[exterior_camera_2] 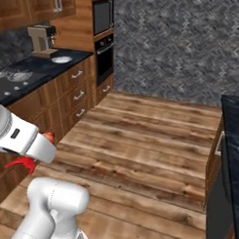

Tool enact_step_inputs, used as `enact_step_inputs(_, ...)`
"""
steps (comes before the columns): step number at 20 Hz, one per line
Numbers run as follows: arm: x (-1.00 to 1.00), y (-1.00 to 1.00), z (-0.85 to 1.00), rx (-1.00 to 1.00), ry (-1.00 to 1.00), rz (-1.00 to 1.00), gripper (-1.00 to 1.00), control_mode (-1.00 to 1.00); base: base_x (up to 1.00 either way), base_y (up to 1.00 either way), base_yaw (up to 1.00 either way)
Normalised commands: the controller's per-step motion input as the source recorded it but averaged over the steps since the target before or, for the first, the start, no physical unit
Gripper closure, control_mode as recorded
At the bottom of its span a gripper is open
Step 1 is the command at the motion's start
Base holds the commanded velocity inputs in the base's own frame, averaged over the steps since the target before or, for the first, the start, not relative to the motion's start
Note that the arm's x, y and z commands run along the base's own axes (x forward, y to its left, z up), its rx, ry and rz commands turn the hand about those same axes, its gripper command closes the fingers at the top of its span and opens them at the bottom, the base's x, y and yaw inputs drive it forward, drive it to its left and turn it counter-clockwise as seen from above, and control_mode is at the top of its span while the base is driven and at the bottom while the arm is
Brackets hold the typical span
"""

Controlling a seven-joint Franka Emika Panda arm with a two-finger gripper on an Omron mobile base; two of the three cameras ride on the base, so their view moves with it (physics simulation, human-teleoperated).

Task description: Pick fish from the fridge and place it on the plate on the counter.

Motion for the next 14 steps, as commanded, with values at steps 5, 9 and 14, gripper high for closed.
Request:
enact_step_inputs(5, 0.00, 0.00, 0.00, 0.00, 0.00, 0.00, 1.00, 1.00, 1.00, -0.13, 0.10)
enact_step_inputs(9, 0.00, 0.00, 0.00, 0.00, 0.00, 0.00, 1.00, 1.00, 1.00, -0.11, 0.13)
enact_step_inputs(14, 0.00, 0.00, 0.00, 0.00, 0.00, 0.00, 1.00, 1.00, 1.00, -0.19, 0.16)
